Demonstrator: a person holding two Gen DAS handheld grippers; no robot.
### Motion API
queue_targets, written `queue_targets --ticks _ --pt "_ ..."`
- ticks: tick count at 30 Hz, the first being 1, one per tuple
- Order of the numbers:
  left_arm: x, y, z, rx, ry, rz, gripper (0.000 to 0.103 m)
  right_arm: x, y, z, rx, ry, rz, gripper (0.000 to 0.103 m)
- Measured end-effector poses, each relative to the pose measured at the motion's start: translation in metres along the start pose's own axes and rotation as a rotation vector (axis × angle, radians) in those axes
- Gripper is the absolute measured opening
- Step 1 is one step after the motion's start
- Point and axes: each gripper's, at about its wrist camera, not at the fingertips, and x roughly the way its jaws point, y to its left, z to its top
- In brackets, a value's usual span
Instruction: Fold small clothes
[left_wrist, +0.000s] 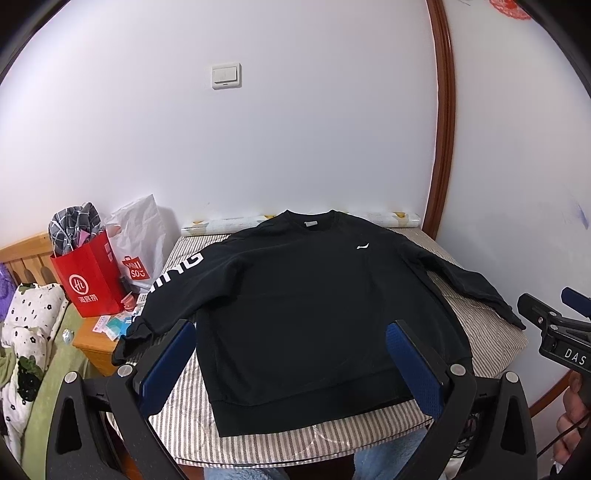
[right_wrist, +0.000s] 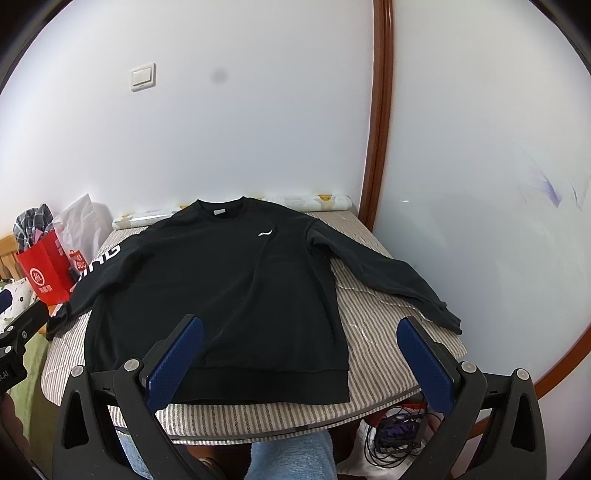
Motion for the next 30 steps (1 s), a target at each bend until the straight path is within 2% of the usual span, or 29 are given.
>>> queue_targets --ticks 30 --pt "0.006 0.010 -0.001 -0.018 0.010 -0.008 0.103 0.006 0.013 0.002 -0.029 0.016 0.004 0.103"
